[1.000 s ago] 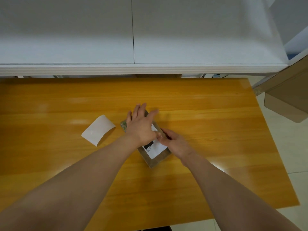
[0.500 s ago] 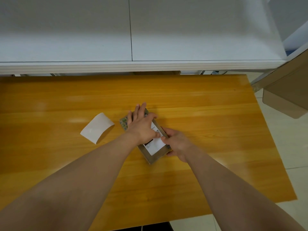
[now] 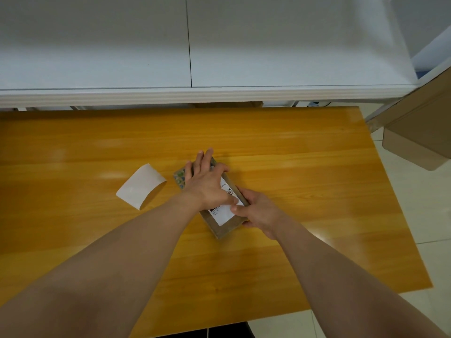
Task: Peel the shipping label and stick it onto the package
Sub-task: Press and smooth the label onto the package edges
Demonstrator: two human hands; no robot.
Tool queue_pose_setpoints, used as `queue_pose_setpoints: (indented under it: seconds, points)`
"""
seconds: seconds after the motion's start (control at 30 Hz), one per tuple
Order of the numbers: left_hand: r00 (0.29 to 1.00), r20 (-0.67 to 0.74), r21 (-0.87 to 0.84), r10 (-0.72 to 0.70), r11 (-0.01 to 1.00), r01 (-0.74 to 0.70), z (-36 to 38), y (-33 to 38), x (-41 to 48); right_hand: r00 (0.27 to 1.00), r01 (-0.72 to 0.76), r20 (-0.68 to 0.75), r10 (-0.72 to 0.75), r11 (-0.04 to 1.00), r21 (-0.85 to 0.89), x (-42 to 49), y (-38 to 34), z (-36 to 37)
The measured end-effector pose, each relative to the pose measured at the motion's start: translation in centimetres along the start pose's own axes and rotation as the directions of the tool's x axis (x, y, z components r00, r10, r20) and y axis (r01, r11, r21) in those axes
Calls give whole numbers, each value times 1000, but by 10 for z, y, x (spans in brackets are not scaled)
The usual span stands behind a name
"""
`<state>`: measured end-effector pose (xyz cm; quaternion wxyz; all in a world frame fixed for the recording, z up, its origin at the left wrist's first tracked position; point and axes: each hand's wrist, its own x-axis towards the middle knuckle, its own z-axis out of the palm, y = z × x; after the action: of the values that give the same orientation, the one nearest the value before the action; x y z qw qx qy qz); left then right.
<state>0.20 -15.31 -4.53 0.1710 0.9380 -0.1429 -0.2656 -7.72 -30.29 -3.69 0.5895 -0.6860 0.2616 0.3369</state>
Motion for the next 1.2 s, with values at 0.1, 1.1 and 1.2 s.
queue_pose_setpoints:
  seconds: [0.1,1.1,1.2]
  points:
    - [1000,-28,10,-7,1000,7,2,1,-1,1000,-14,-12,14,999,32,0,0,0]
    - [930,-221,-66,-293,956,285,-3,-5,-27,983,-174,-73,171,984,-38,3,-20,11]
    - [844,-173,-331,-507,837,435,-1,-6,-37,984,-175,-62,170,979,-99,3,-26,16]
